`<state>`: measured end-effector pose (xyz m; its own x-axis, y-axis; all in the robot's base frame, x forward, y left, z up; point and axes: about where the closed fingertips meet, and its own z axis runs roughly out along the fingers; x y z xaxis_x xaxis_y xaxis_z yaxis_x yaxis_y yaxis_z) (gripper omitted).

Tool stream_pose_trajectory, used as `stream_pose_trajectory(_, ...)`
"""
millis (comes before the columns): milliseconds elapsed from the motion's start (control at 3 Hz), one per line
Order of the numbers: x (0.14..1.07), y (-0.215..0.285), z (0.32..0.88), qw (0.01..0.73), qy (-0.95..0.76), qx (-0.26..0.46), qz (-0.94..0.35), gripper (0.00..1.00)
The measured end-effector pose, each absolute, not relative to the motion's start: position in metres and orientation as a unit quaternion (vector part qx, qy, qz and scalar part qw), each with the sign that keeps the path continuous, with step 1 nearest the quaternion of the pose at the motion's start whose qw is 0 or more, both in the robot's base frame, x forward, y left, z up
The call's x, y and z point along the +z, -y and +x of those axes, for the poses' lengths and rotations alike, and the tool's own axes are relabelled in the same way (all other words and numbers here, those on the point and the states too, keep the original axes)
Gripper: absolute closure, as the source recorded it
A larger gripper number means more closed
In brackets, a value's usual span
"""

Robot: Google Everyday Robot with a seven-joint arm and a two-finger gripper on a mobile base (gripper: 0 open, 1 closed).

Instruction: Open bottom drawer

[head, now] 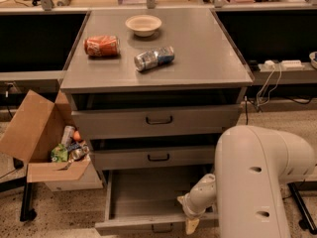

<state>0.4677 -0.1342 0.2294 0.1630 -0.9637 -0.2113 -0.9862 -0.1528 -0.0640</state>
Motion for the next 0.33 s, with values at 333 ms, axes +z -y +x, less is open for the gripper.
stream_pose_trajectory(333,0.2611,0.1307,0.4655,0.087,-0.629,0.041,-0.771,0.0)
